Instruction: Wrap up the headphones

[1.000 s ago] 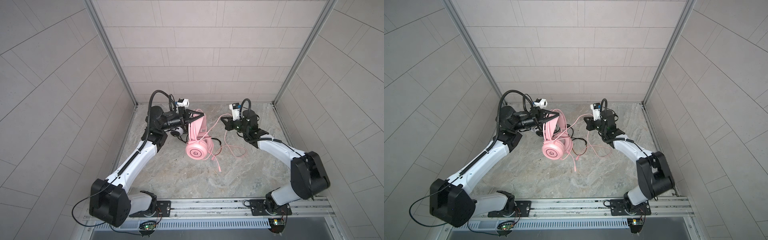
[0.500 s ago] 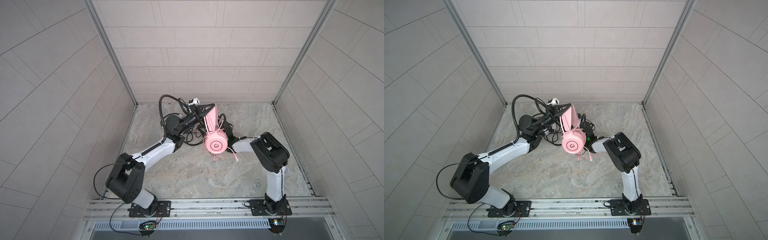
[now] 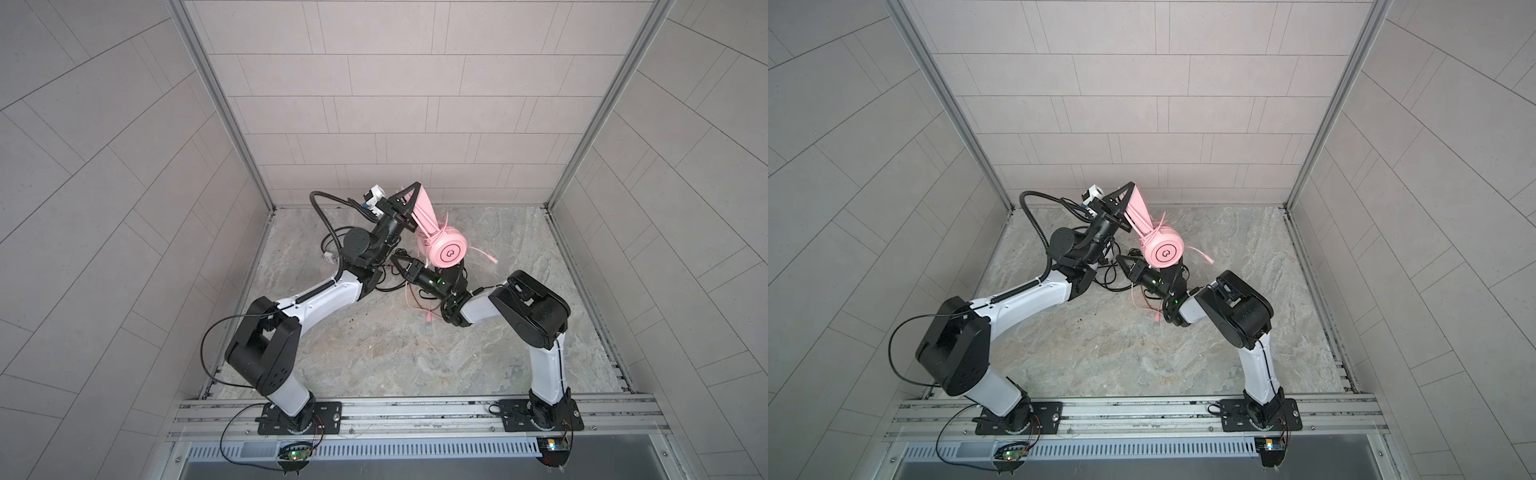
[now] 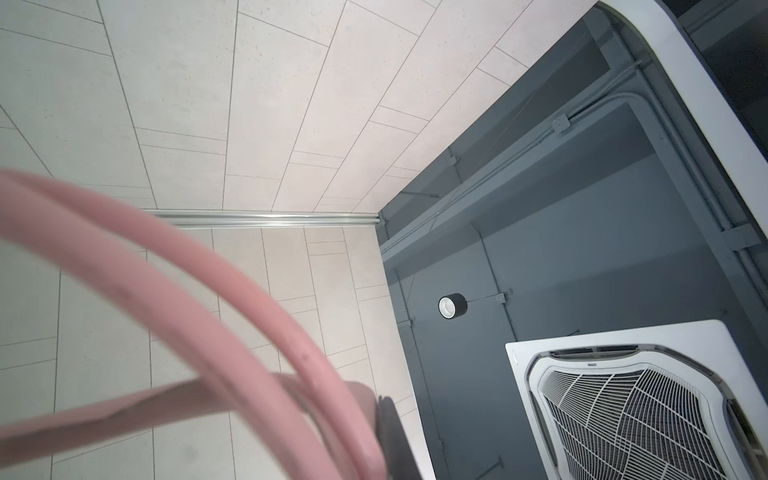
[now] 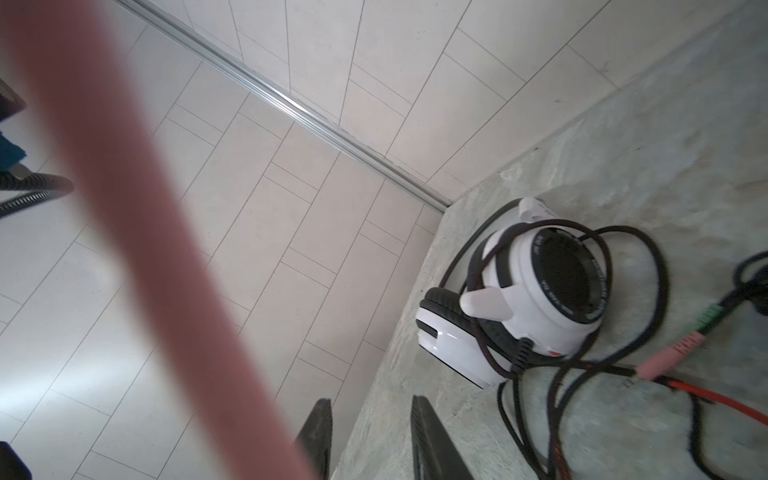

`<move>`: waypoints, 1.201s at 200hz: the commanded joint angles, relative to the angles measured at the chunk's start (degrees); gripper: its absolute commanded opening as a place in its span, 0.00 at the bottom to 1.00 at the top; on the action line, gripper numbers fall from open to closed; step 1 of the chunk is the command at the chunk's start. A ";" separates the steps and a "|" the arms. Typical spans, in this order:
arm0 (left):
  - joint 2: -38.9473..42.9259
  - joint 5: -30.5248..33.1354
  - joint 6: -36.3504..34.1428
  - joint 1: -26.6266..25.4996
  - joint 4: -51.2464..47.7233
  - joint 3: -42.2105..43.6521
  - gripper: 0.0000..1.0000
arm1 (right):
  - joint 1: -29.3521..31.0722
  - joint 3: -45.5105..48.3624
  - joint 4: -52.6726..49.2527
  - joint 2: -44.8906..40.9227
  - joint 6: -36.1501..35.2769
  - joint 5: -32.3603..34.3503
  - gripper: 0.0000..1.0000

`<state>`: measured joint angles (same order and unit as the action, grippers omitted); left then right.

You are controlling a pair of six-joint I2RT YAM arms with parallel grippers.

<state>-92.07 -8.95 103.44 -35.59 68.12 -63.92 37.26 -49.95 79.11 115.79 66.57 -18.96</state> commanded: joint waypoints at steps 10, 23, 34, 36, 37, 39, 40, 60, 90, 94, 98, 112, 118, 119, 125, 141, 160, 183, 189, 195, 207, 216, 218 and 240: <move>2.99 7.48 -3.01 -0.67 8.01 -3.05 0.00 | 1.43 0.95 2.58 -0.03 1.47 1.81 0.37; 3.99 9.47 -4.76 -0.44 8.01 -2.32 0.00 | 1.51 2.41 2.60 -0.85 1.35 2.39 0.38; 4.43 10.34 -6.07 -0.21 8.07 -2.28 0.00 | 1.51 3.06 2.60 -1.22 1.72 2.02 0.39; 4.46 10.46 -6.17 -0.19 8.01 -2.29 0.00 | 1.50 3.14 2.62 -1.25 1.92 1.98 0.39; 4.45 10.54 -6.20 -0.18 8.05 -2.27 0.00 | 1.50 3.21 2.58 -1.26 2.04 1.99 0.39; 4.45 10.71 -6.36 -0.20 8.05 -2.33 0.00 | 1.55 3.31 2.62 -1.29 2.18 1.93 0.39; 4.49 10.75 -6.38 -0.19 8.07 -2.38 0.00 | 1.57 3.34 2.62 -1.32 2.22 1.92 0.39; 3.80 11.12 -6.42 0.08 8.13 -3.90 0.00 | 3.03 3.55 2.63 -1.88 1.90 2.17 0.39; 2.39 11.72 -7.24 0.27 8.06 -6.09 0.00 | 6.14 1.99 2.62 -2.20 1.94 3.09 0.39; 2.10 11.81 -7.20 0.49 8.15 -6.53 0.00 | 6.47 2.11 2.58 -2.35 1.99 3.53 0.38; 1.86 11.89 -7.25 0.60 8.17 -6.87 0.00 | 6.95 2.31 2.62 -2.51 1.97 3.79 0.37; 0.96 11.69 -8.17 1.29 8.04 -8.39 0.00 | 8.26 3.13 2.62 -3.18 2.04 5.14 0.31; 0.62 11.54 -8.93 1.41 8.02 -9.02 0.00 | 8.65 3.51 2.63 -3.43 2.04 5.56 0.27; 0.55 11.52 -9.03 1.41 8.05 -9.07 0.00 | 8.72 3.61 2.63 -3.49 2.06 5.67 0.27; 0.28 11.36 -9.85 1.62 8.07 -9.61 0.00 | 9.03 4.07 2.62 -3.86 2.19 6.14 0.23; -0.66 9.56 -12.97 2.07 7.91 -11.19 0.00 | 9.61 5.18 2.58 -5.51 2.23 6.49 0.20; -2.05 7.63 -15.82 2.71 7.82 -11.90 0.00 | 10.16 6.33 2.63 -7.80 2.84 6.57 0.15; -4.07 5.24 -17.47 4.45 7.48 -11.44 0.00 | 9.84 6.59 1.02 -10.33 4.03 4.20 0.10; -4.61 4.45 -18.01 4.97 6.99 -11.25 0.00 | 9.56 6.45 -1.17 -11.24 4.85 3.06 0.09; -5.00 3.05 -18.89 5.66 6.27 -11.33 0.00 | 9.39 6.67 -3.43 -12.36 5.10 2.00 0.08; -5.13 1.27 -21.71 6.60 4.75 -10.64 0.00 | 9.32 7.61 -7.21 -14.79 4.25 0.96 0.07; -4.70 0.19 -24.73 7.09 3.02 -9.66 0.00 | 9.19 7.46 -13.00 -17.10 3.06 -0.87 0.07; -4.45 -0.07 -25.51 7.18 2.36 -9.52 0.00 | 9.12 7.36 -14.37 -17.68 2.78 -1.29 0.07; -2.71 -2.95 -33.17 7.55 -4.32 -8.38 0.00 | 9.13 5.41 -33.31 -24.73 -4.05 -4.83 0.07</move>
<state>-98.35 -7.22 80.79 -28.67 64.38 -72.16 46.46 -42.87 65.71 97.71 67.88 -18.28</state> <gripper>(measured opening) 0.088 0.071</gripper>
